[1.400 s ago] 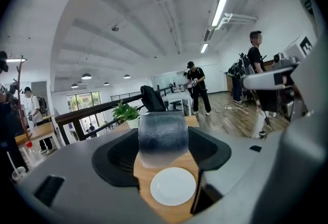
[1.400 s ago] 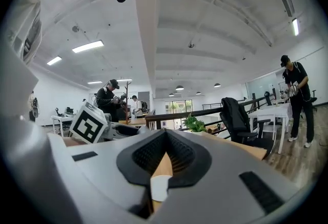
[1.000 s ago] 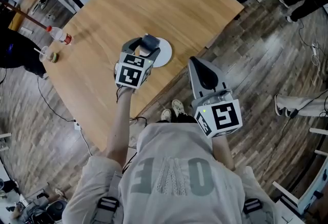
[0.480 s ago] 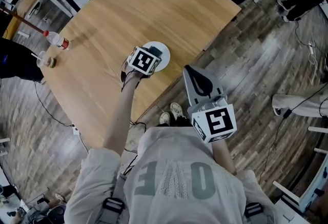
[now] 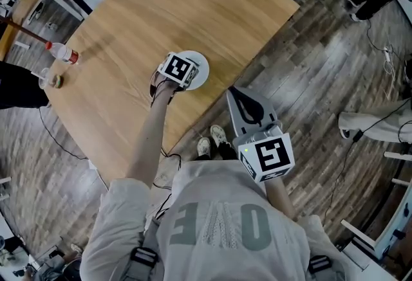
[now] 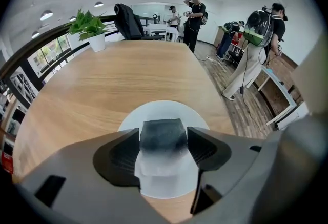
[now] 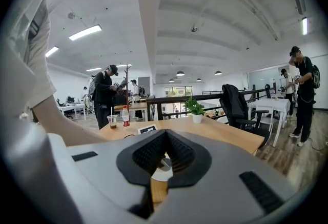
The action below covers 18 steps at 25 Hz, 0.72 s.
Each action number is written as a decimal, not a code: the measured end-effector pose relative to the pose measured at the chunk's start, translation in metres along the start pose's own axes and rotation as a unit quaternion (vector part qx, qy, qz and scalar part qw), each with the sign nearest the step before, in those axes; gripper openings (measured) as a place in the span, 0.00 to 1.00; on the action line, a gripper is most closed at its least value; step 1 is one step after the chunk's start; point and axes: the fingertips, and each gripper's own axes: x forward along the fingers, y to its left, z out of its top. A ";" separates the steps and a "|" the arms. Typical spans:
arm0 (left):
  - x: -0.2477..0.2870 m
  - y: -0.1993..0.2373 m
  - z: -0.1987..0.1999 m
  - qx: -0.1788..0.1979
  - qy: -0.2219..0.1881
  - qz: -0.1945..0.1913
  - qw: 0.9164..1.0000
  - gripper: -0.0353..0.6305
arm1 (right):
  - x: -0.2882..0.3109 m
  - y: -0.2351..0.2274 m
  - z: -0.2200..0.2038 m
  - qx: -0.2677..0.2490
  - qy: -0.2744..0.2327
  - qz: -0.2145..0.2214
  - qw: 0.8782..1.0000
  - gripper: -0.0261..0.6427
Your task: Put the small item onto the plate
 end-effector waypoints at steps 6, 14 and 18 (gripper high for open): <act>0.003 -0.002 0.000 0.020 0.002 0.009 1.000 0.50 | 0.005 0.004 0.001 0.000 0.000 0.005 1.000 0.07; -0.029 -0.002 0.028 0.010 -0.070 0.019 0.997 0.50 | 0.010 0.008 0.004 0.000 -0.002 0.012 1.000 0.07; -0.085 0.004 0.068 -0.020 -0.181 0.031 0.983 0.50 | 0.014 0.009 0.014 -0.006 -0.013 0.015 1.000 0.07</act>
